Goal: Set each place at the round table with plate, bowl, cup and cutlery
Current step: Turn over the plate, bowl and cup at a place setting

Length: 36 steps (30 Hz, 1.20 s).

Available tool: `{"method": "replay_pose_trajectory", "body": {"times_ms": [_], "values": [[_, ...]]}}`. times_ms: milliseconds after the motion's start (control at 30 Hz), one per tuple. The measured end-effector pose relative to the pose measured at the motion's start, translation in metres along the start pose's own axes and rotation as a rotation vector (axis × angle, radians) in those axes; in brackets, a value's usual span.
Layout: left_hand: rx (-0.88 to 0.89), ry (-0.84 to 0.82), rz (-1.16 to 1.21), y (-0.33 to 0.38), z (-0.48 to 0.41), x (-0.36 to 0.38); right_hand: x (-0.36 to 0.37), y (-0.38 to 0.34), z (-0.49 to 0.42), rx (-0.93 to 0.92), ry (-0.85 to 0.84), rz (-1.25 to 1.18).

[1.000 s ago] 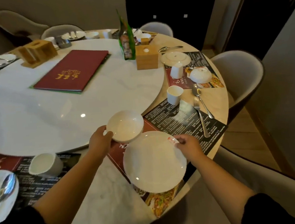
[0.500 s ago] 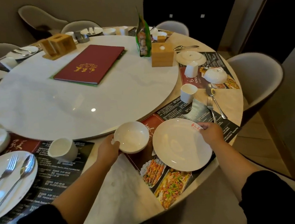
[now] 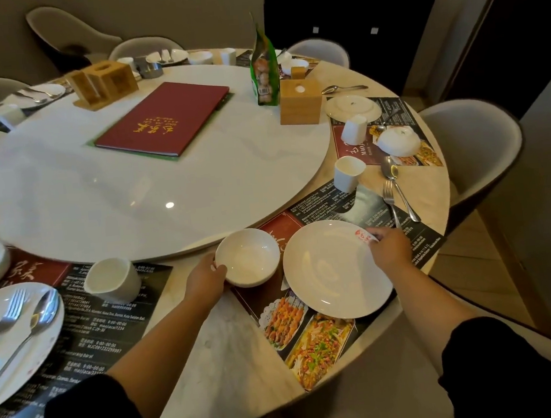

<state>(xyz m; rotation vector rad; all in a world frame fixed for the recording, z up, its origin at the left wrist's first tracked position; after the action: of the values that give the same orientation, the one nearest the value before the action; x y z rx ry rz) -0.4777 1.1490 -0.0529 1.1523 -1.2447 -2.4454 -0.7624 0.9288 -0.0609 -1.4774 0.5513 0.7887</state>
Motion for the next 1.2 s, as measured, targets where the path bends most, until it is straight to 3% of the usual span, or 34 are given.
{"method": "replay_pose_trajectory", "body": {"times_ms": [167, 300, 400, 633, 867, 1200], "values": [[0.063, -0.005, -0.264, 0.008, 0.001, -0.002, 0.002, 0.0, 0.002, -0.035, -0.003, 0.019], [0.17, 0.229, -0.31, 0.026, 0.016, -0.01, -0.003, 0.0, 0.008, -0.065, 0.09, -0.01], [0.332, 0.275, -0.266, 0.055, 0.031, 0.0, -0.011, 0.001, 0.019, -0.076, 0.179, -0.108], [0.534, 0.019, -0.187, 0.114, 0.042, 0.056, -0.047, 0.03, -0.001, -0.032, 0.333, -0.253], [0.632, -0.258, -0.24, 0.163, 0.018, 0.122, -0.061, 0.045, -0.09, 0.181, 0.213, -0.165], [0.488, -0.462, -0.339, 0.213, -0.035, 0.214, -0.041, 0.052, -0.17, 0.295, 0.115, 0.146]]}}
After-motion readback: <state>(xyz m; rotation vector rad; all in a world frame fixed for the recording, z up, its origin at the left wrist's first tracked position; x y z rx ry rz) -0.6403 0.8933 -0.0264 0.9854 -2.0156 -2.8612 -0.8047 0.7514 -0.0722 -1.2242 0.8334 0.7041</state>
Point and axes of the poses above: each hand's wrist, its own z-axis away from the middle knuckle, its own x-axis out of the palm, y = z × x, the point moved 5 cm from there along -z, towards the middle knuckle, and after that the axes turned 2 degrees about -x, right-handed, at the moved point
